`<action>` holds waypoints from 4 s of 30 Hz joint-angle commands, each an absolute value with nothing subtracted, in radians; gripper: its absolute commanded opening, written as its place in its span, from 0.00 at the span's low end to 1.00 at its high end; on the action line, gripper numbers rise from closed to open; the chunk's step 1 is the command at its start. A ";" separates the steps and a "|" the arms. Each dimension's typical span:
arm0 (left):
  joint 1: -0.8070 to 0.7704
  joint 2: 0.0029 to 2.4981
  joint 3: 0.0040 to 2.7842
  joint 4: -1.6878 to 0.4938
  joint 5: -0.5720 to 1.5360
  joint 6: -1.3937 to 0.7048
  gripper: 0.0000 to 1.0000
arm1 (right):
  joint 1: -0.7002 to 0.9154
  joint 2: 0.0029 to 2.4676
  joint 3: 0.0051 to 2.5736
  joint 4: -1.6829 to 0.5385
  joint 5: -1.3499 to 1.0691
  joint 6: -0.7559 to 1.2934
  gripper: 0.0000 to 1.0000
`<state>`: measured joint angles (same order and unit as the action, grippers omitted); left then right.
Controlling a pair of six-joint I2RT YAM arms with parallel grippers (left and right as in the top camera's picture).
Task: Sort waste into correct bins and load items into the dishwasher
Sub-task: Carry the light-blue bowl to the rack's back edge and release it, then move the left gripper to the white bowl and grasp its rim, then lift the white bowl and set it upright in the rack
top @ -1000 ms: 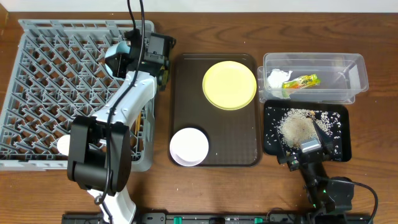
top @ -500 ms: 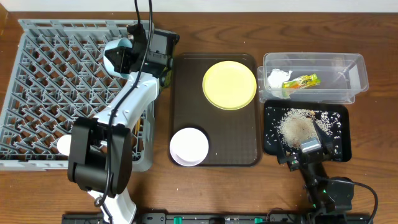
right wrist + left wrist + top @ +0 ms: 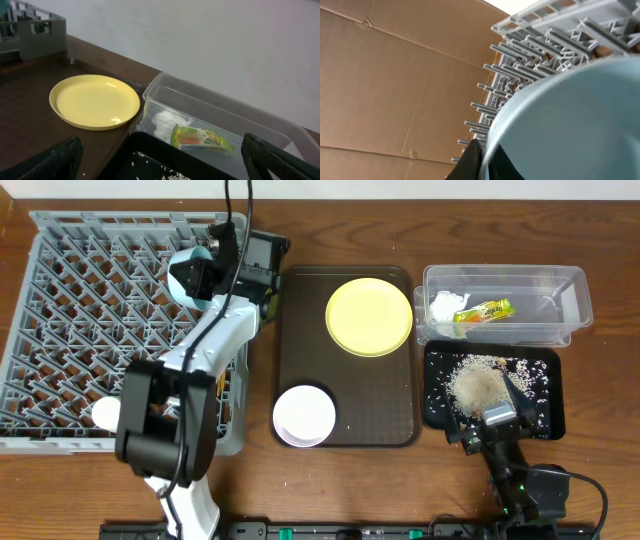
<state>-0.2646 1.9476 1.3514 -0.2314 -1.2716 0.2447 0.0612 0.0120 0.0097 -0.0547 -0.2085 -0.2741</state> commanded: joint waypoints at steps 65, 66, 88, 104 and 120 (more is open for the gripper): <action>-0.412 1.494 0.915 -0.889 0.187 -0.380 0.51 | 0.043 0.006 0.005 -0.053 -0.210 -0.285 0.99; -0.412 1.494 0.888 -0.853 0.187 -0.380 0.51 | 0.043 0.006 0.005 -0.053 -0.210 -0.285 0.99; -0.539 1.580 0.802 -0.512 0.318 -0.381 0.31 | 0.043 0.006 0.005 -0.053 -0.210 -0.285 0.99; -0.430 1.392 1.139 -0.897 -0.118 -0.401 0.08 | 0.043 0.006 0.005 -0.053 -0.210 -0.285 0.99; -0.426 1.402 1.135 -1.166 -1.159 -0.672 0.08 | 0.043 0.006 0.005 -0.053 -0.210 -0.285 0.99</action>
<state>-0.4316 1.3445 1.1725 -1.1706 -0.9417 -0.5690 0.0612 0.0120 0.0097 -0.0544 -0.2085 -0.2741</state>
